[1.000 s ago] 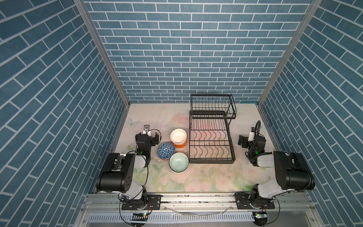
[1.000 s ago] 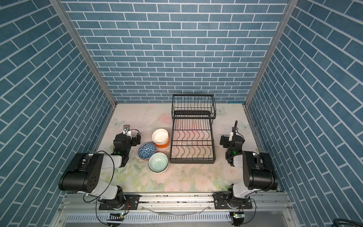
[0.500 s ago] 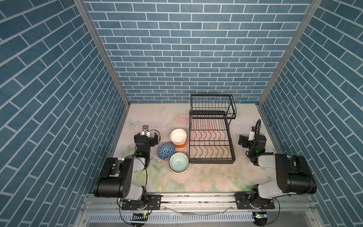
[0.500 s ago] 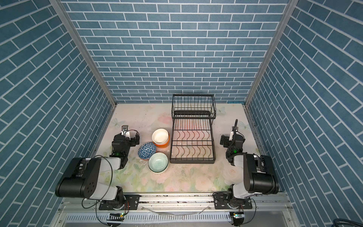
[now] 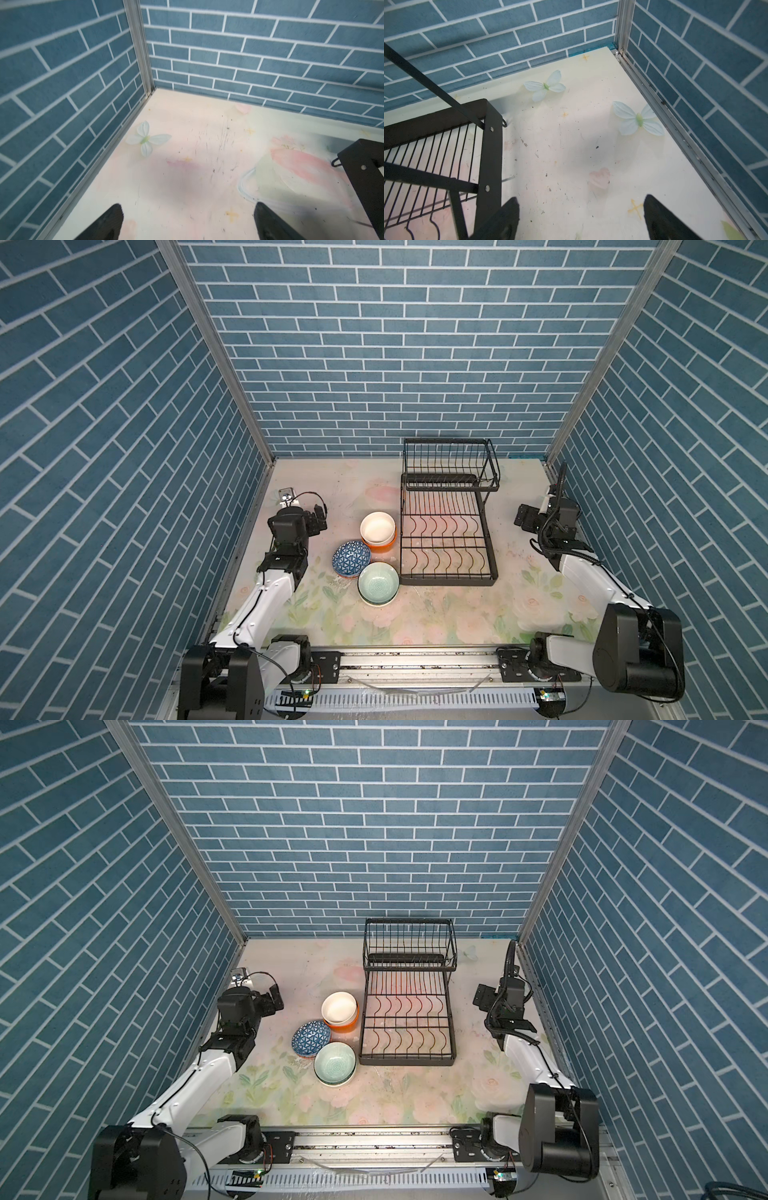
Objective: Load bowls into a dish rack
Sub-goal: Pick up the bowl.
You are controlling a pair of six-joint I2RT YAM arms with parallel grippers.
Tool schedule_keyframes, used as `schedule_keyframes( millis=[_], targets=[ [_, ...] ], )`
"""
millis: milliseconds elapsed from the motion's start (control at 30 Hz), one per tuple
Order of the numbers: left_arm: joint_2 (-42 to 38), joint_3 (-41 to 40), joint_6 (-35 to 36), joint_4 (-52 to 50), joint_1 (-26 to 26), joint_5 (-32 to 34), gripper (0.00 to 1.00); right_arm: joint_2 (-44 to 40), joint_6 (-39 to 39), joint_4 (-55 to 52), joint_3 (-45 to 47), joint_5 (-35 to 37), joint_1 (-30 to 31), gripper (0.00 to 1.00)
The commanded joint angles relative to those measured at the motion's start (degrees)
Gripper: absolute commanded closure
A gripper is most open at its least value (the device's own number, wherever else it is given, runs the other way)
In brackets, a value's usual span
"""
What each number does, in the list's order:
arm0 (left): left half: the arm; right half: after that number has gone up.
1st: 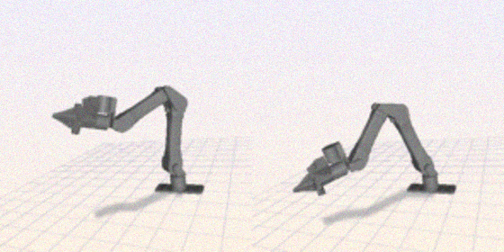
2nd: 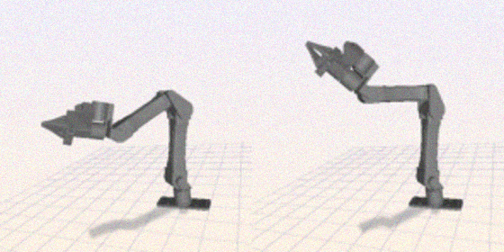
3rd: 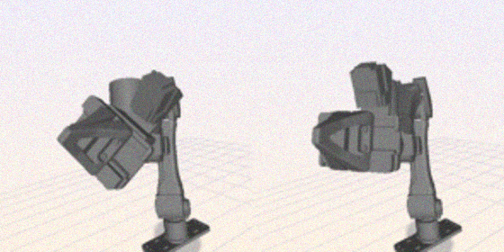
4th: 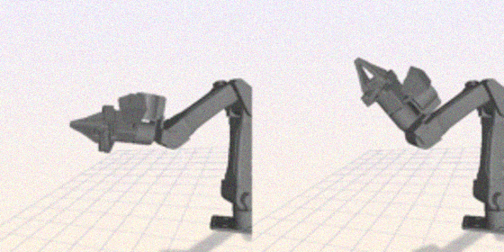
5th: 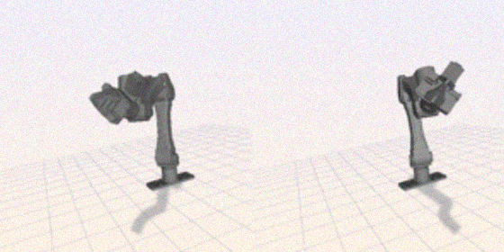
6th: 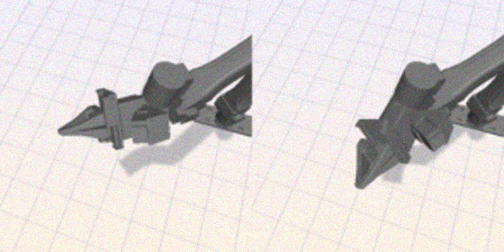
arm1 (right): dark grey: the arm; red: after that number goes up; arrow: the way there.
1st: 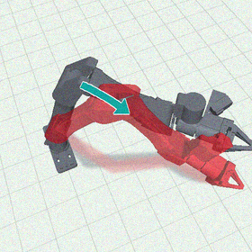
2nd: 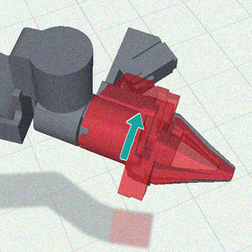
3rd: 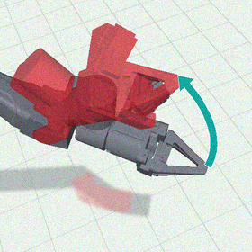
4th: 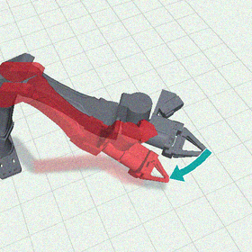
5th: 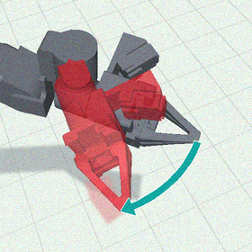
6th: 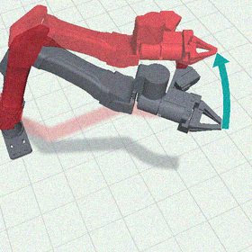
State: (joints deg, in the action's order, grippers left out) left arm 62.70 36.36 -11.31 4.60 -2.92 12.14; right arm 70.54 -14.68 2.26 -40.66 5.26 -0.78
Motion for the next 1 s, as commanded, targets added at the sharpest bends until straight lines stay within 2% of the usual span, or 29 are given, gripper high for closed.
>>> schedule_keyframes(
  millis=[0, 233, 467, 633, 833, 967],
  targets=[
    [2.1, 5.4, -8.4, -22.2, 0.1, -0.9, 0.0, -3.3, -5.2, -14.0, -4.0, 3.1, 1.2, 0.08],
    [1.6, 9.4, -15.2, -33.9, 0.0, -9.8, 0.0, -7.0, -11.1, -30.8, -9.3, -0.4, 3.0, 0.14],
    [0.3, 13.1, -17.4, -40.3, -1.4, -17.9, 0.0, -9.5, -13.9, -39.1, -11.0, -6.2, 7.3, 0.17],
    [0.3, 16.9, -19.1, -44.3, -6.4, -17.8, 0.0, -9.5, -13.9, -42.9, -12.9, -9.2, 11.4, 0.25],
    [4.6, 20.1, -22.0, -43.7, -13.6, -16.9, 0.03, -8.8, -14.2, -42.9, -14.5, -9.9, 16.5, 0.26],
    [8.7, 20.7, -23.9, -41.1, -16.6, -16.7, 0.07, -7.2, -14.3, -41.6, -15.2, -10.0, 19.7, 0.26]
  ],
)
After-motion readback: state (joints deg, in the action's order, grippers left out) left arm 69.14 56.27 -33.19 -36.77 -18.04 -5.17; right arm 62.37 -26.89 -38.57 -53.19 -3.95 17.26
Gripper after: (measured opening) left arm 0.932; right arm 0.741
